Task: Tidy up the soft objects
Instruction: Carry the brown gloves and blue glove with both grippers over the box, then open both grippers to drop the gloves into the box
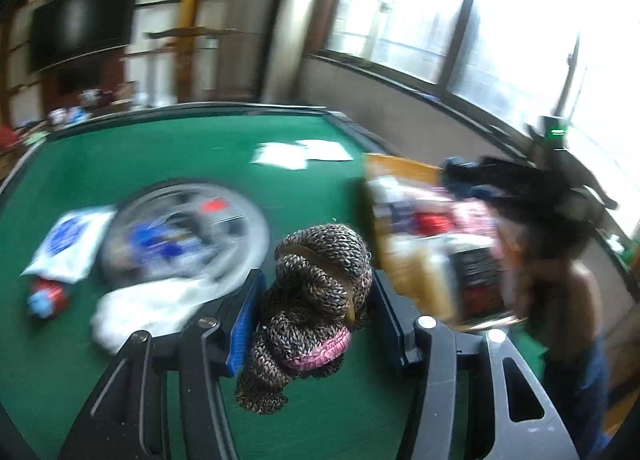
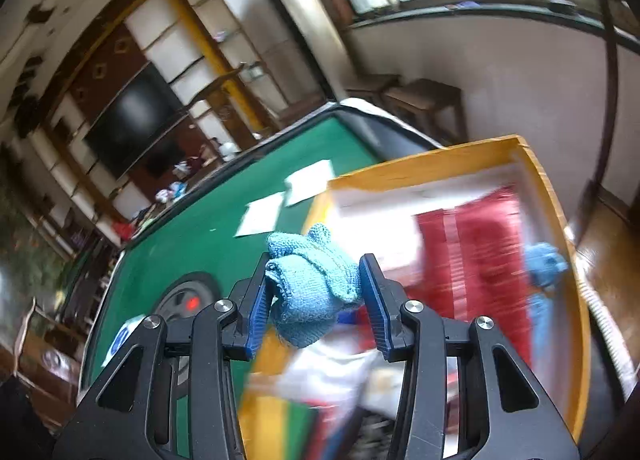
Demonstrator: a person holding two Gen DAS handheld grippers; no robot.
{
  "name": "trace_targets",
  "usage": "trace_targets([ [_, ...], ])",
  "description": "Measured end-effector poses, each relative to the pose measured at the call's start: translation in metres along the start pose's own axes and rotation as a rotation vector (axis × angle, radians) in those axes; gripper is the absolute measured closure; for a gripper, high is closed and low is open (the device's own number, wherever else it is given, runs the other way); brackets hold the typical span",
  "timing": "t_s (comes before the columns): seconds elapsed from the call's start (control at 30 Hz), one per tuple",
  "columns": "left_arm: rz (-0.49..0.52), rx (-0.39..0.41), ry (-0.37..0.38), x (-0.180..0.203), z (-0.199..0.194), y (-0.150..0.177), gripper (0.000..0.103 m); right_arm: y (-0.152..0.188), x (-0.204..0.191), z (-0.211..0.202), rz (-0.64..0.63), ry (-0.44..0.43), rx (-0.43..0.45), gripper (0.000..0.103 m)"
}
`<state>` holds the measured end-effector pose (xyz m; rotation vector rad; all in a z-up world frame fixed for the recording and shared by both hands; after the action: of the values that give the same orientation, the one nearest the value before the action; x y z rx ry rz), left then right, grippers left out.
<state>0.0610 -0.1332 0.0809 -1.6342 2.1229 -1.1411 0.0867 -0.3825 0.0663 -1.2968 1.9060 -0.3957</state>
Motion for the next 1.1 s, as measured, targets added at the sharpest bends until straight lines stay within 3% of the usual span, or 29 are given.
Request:
trace_targets([
  [0.23, 0.089, -0.109, 0.145, 0.101, 0.067, -0.015, 0.049, -0.015, 0.051, -0.004, 0.095, 0.058, -0.003, 0.061],
  [0.37, 0.094, -0.167, 0.142, 0.121, 0.099, -0.014, 0.049, -0.014, 0.063, -0.002, 0.118, 0.083, -0.018, 0.061],
  [0.53, 0.103, -0.17, 0.144, 0.125, 0.113, -0.009, 0.048, -0.014, 0.068, 0.003, 0.12, 0.094, -0.05, 0.055],
  [0.7, 0.106, -0.164, 0.157, 0.129, 0.111, -0.013, 0.047, -0.019, 0.06, -0.006, 0.091, 0.116, -0.011, 0.034],
  [0.8, 0.096, -0.153, 0.172, 0.129, 0.107, -0.015, 0.045, -0.023, 0.058, -0.014, 0.075, 0.139, 0.029, 0.034],
  [1.1, 0.049, -0.102, 0.203, 0.114, 0.08, -0.023, 0.044, -0.023, 0.055, -0.018, 0.087, 0.103, 0.056, 0.034],
])
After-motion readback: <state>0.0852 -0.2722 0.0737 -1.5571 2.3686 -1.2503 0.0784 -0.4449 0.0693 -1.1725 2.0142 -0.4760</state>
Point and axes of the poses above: each gripper's, at about its wrist camera, not at the fingertips, and z roughly the way its jaws point, x to its right, y to its underside, the point moved 4 cm from there along z, roughly the way its jaws point, and after that the axes turned 4 degrees about -x, right-handed, at the moved point
